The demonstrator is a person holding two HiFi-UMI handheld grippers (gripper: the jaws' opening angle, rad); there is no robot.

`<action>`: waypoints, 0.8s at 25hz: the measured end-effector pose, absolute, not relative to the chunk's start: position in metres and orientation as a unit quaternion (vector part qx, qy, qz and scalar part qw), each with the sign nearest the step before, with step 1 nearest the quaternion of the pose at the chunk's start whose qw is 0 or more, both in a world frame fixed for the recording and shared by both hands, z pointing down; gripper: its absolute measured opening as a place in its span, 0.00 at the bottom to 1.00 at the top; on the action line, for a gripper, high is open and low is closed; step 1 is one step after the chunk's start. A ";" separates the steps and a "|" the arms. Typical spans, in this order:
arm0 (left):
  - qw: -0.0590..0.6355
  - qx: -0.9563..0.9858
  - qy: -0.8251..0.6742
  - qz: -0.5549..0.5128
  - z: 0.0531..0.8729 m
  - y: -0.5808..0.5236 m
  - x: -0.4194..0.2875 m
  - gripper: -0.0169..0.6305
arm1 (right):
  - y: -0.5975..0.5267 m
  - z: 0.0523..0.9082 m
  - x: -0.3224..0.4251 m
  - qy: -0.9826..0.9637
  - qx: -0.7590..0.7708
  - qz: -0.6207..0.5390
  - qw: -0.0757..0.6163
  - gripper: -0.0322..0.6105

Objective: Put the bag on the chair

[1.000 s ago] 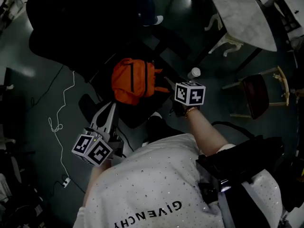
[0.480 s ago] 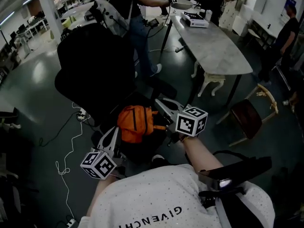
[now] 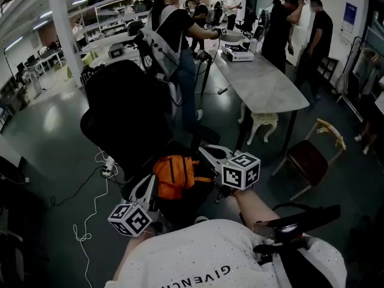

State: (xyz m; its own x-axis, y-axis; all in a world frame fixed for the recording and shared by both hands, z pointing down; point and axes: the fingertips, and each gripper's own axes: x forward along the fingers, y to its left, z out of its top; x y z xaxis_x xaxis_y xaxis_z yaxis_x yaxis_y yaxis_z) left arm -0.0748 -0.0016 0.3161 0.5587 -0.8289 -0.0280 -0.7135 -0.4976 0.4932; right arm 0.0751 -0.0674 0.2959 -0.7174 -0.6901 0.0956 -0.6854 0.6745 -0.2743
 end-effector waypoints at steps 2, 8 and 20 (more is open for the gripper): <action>0.218 0.858 -0.447 -0.132 0.317 0.006 -0.071 0.03 | -0.062 0.296 0.080 0.913 -0.382 -0.143 0.007 0.05; 0.210 0.856 -0.453 -0.134 0.310 0.017 -0.079 0.03 | -0.051 0.293 0.083 0.908 -0.394 -0.140 0.004 0.05; 0.206 0.855 -0.457 -0.130 0.322 0.047 -0.064 0.03 | -0.025 0.315 0.102 0.907 -0.395 -0.147 -0.006 0.05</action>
